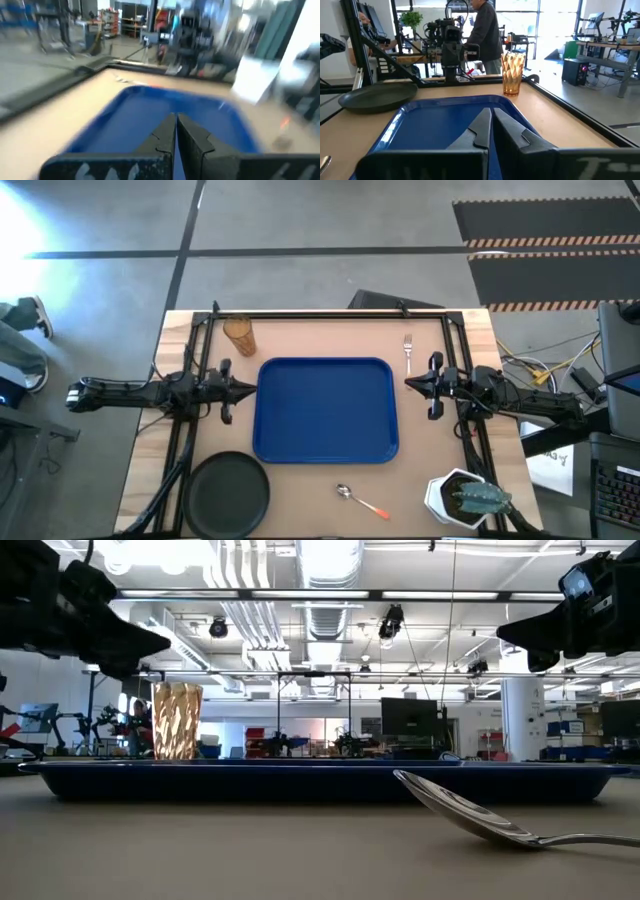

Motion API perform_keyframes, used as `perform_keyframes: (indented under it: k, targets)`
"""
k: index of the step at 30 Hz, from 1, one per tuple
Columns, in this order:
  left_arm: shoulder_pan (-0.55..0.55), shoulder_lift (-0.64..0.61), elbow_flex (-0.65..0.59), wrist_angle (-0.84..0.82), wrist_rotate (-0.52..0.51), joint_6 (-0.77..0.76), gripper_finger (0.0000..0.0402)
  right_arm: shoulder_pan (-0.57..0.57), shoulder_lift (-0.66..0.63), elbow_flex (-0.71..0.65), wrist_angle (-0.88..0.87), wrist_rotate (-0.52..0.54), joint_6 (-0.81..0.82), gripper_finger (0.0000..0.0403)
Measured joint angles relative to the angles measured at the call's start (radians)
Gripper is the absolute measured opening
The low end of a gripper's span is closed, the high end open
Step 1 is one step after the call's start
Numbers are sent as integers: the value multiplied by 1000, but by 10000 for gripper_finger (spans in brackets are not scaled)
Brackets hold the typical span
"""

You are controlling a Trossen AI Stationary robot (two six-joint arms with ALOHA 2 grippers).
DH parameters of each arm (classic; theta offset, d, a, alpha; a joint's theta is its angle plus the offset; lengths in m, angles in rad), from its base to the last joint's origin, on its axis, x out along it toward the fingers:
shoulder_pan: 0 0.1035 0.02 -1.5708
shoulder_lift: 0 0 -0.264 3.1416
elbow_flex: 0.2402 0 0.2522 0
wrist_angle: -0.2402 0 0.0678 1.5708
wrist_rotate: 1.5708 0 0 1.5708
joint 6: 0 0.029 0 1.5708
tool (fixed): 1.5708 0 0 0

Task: Pick and place plate/cup/fork/spoon on tray
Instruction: Put the glass cup on the blue tray

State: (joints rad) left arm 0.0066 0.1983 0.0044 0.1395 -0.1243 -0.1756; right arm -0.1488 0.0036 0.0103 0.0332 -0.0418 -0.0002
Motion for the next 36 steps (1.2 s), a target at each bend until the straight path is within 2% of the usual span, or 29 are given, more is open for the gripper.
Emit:
perform_keyframes:
  k: [6, 12, 16, 19, 23, 26, 30, 33, 36]
  targets:
    - [0, -3, 0, 150, 7, -474, 0, 0, 0, 0, 0, 0, 0, 9]
    - [0, -2, 0, 155, 15, -526, 0, 0, 0, 0, 0, 0, 0, 9]
    - [0, 7, 0, 151, 29, -528, 0, 0, 0, 0, 0, 0, 0, 9]
    - [0, 15, 0, 212, 36, -518, 0, 0, 0, 0, 0, 0, 0, 9]
    - [-2, 22, 18, 291, 39, -430, 0, 0, 0, 0, 0, 0, 0, 9]
    - [-2, 31, 101, 285, 39, -336, 0, 0, 0, 0, 0, 0, 0, 9]
    - [-2, 64, 286, 118, 41, -209, 0, 0, 0, 0, -1, 0, 0, 9]
    - [-2, 125, 476, -156, 45, -110, 11, 0, 0, 0, -1, 0, 0, 9]
    - [-2, 215, 673, -359, 50, -27, 41, 0, 0, 0, -1, 0, 0, 9]
